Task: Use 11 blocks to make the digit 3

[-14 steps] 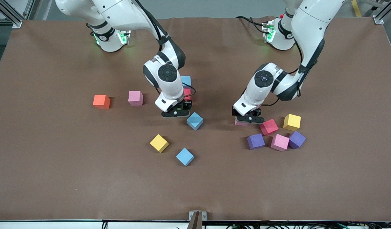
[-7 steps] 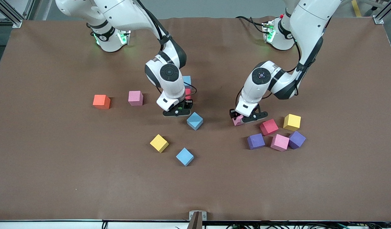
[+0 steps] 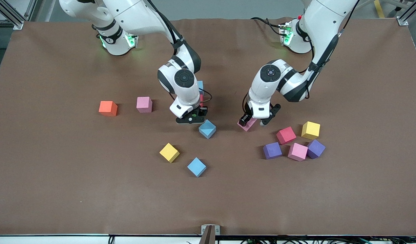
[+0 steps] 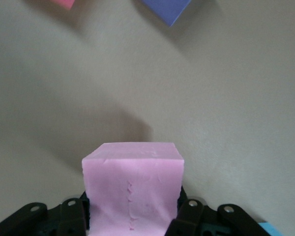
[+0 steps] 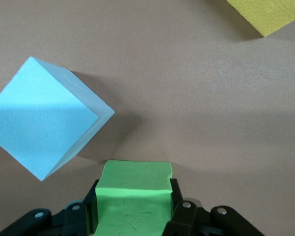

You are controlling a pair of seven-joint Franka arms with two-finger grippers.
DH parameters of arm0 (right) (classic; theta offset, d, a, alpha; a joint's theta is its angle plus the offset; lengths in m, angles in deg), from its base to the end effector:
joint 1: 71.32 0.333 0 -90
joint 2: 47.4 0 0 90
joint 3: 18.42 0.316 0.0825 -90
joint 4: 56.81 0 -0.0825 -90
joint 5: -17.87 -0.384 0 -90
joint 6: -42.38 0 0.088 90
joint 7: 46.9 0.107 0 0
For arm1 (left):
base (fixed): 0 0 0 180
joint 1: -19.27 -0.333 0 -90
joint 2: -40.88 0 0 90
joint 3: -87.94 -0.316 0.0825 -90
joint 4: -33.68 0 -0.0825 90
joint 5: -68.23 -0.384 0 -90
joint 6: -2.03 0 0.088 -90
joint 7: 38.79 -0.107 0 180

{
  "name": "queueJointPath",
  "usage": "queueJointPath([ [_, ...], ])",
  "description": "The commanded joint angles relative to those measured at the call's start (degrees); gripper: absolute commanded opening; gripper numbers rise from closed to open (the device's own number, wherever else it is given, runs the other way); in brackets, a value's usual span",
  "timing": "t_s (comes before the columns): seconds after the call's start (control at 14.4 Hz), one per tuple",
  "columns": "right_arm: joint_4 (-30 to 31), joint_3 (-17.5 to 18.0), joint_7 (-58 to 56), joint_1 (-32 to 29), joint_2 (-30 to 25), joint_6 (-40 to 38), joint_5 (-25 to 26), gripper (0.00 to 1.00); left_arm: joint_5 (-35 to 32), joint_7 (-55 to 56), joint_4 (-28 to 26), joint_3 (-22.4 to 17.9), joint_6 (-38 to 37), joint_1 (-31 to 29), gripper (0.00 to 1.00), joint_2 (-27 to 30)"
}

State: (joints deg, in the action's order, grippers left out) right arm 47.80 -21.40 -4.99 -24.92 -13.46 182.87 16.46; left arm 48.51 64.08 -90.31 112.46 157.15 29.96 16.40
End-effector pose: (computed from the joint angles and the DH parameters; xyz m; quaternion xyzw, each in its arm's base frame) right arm 0.4724 0.4502 0.2124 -0.9998 -0.0085 -0.0172 0.0071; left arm 0.4680 -0.3427 0.2286 0.8908 0.4459 0.0310 0.0810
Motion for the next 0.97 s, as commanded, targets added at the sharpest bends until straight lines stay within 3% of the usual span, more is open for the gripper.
queueJointPath([
  [0.0, -1.25, -0.36, 1.15, 1.06, 1.04, -0.66, -0.52, 0.01, -1.19, 6.64, -0.55, 1.32, -1.13, -0.14, 0.41, 2.07],
  [0.9, -0.64, -0.19, 1.77, 1.85, 0.95, -3.47, -1.40, 0.02, -1.19, 10.86, -0.46, 1.76, -1.04, 0.39, 0.41, 2.07],
])
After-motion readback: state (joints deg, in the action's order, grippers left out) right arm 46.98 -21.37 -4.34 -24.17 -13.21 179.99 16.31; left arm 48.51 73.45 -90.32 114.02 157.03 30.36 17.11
